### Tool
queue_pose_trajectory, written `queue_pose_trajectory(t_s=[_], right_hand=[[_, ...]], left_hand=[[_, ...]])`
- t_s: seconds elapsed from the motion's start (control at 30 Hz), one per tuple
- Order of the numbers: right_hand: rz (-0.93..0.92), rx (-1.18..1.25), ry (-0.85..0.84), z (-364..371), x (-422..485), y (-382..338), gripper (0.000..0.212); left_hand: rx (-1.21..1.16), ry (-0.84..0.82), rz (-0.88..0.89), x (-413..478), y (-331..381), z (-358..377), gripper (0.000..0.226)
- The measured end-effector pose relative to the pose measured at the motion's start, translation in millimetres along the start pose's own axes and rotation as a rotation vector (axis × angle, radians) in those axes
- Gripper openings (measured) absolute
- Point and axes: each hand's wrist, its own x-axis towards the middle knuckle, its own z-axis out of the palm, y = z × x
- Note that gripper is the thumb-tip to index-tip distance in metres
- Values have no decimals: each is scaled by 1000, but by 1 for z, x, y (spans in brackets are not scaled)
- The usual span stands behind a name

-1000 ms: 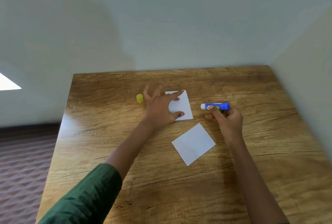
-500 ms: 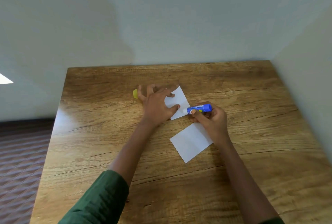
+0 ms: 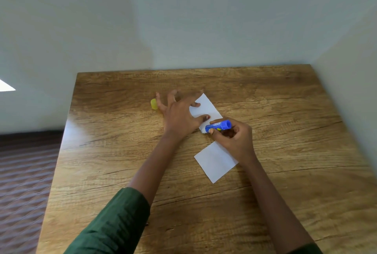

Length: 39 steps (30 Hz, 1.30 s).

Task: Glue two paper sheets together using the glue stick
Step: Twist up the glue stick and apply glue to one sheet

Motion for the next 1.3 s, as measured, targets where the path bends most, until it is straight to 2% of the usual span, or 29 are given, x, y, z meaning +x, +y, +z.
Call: queue_pose_trajectory(t_s=[0.23,0.43,0.9,1.07,1.3], right_hand=[[-46,-50,19,1,-1,2,14],[-106,-94,119,1,-1,2,15],[-26,-129,292,1,0,1,9],[42,-117,378,0,0,1,18],[115,-95,441,-1,1,2,18]], left_hand=[[5,0,1,0,0,0,73],[0,-6,-2,1,-2,1,74],[-6,-8,-3,0,-1,1,72],[-7,-10,-1,0,-1,1,72],[1,-16,-2,0,0,0,71]])
